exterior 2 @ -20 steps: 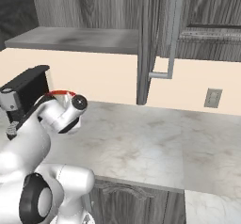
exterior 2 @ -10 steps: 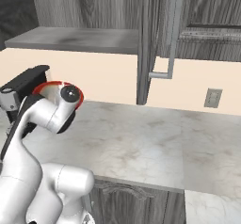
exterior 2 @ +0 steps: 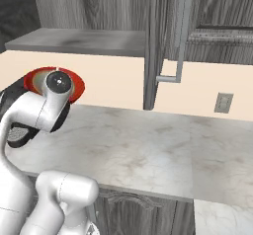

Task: Pick up the bowls on the counter and stack them on top of one another in the open cabinet. Place the smaller bowl on top of the larger bowl.

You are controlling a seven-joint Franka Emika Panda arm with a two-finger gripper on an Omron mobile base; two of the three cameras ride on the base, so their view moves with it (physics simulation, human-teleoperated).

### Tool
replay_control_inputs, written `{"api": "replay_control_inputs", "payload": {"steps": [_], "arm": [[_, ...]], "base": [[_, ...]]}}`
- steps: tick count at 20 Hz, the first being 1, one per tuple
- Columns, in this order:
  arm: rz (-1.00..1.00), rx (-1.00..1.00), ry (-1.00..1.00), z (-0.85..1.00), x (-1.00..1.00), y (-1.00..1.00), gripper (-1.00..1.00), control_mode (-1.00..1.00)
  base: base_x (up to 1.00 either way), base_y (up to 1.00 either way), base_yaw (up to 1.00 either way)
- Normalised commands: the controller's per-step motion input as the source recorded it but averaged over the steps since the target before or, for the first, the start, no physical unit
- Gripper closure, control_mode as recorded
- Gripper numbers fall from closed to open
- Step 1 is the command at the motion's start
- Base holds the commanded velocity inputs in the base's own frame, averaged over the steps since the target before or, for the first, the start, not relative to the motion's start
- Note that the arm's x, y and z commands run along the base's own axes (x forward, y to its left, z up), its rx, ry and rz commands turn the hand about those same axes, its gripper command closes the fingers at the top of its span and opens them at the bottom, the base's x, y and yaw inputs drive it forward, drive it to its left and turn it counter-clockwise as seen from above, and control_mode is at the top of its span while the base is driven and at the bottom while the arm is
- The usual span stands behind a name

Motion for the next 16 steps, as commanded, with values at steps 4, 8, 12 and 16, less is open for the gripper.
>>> {"api": "replay_control_inputs", "payload": {"steps": [4, 8, 12, 16], "arm": [[0.00, -0.04, -0.01, 0.94, 0.00, -0.20, 1.00, -1.00], [-0.01, -0.09, -0.02, 0.84, 0.00, -0.23, 1.00, -1.00], [0.00, -0.07, -0.01, 0.64, 0.15, -0.05, 1.00, -1.00], [0.00, -0.07, 0.00, 0.42, 0.50, -0.03, 1.00, -1.00]], "base": [[0.00, 0.00, 0.00], [0.00, 0.00, 0.00], [0.00, 0.00, 0.00], [0.00, 0.00, 0.00]]}}
